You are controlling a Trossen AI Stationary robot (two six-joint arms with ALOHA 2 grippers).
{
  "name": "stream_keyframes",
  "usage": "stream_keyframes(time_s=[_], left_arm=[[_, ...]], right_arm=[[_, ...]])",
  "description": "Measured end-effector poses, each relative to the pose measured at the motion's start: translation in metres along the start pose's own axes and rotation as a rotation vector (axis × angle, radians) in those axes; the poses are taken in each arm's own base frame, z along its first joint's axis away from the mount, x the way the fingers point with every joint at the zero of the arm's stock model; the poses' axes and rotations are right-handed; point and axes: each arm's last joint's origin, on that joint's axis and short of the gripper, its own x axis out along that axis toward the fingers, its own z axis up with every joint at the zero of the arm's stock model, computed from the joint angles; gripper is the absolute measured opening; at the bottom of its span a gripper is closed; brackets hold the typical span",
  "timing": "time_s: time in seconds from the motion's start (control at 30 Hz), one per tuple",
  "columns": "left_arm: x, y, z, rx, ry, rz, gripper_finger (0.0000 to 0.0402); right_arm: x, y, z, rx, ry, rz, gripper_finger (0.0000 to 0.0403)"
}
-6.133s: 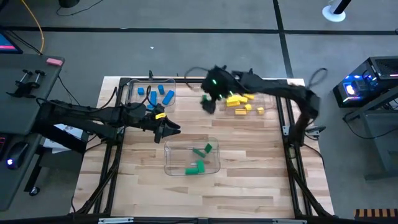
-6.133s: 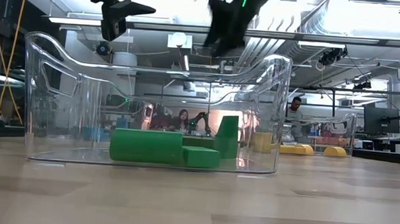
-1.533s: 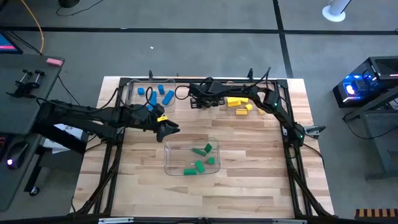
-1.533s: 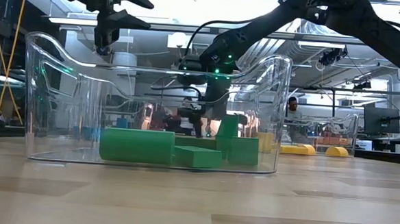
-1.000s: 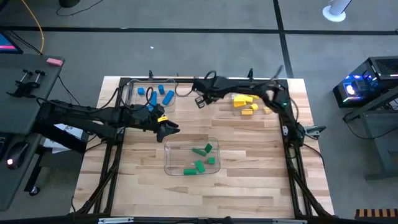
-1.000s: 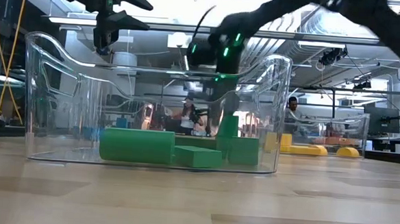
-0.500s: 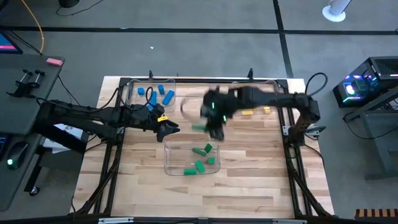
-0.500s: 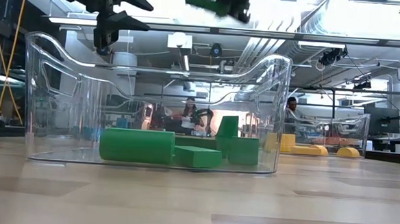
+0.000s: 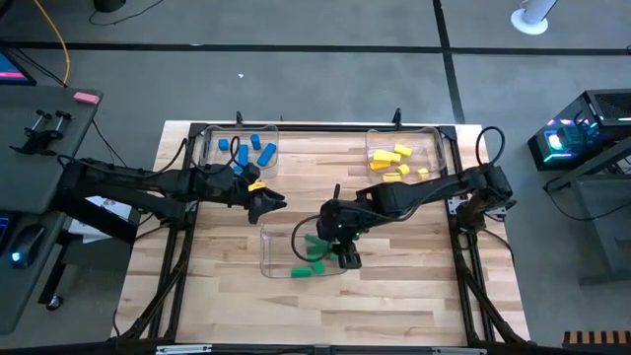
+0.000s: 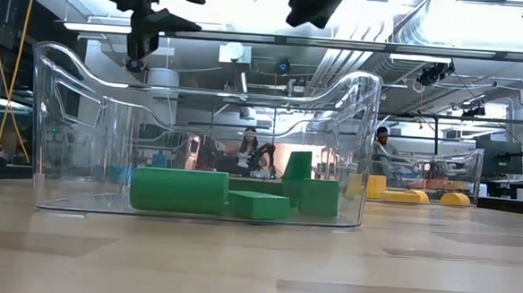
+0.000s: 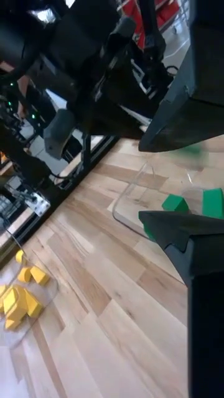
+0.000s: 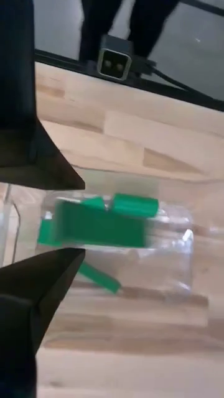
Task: Sort blocks
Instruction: Put the green block into the bottom transparent bin, then return to Home Position
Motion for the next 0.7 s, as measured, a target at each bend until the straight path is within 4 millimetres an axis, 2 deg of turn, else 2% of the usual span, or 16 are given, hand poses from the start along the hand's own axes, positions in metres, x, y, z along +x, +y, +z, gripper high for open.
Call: stream_keyframes(time_s=[0.17,0.33,0.4,0.5,0.6,0.7], left_arm=[[0.000,-0.002,0.001,0.000,0.012,-0.042,0.0149],[-0.004,-0.007,0.002,0.073,0.051,-0.157,0.0149],[-0.010,-0.012,0.006,0.114,0.010,-0.202,0.0147],[-0.026,-0.017,0.014,0.199,-0.083,-0.248,0.0135],[-0.046,-0.020,0.021,0.290,-0.189,-0.239,0.0108],[-0.064,-0.015,0.019,0.363,-0.285,-0.210,0.0061]], right_arm=[[-0.002,0.000,0.002,0.012,-0.017,-0.012,0.0185],[-0.008,-0.001,0.001,0.009,-0.018,-0.019,0.0188],[-0.021,-0.004,-0.002,0.016,-0.023,-0.060,0.0179],[-0.053,-0.011,-0.010,0.044,-0.031,-0.153,0.0148],[-0.088,-0.017,-0.020,0.128,-0.065,-0.225,0.0095],[-0.123,-0.019,-0.032,0.224,-0.121,-0.252,0.0024]])
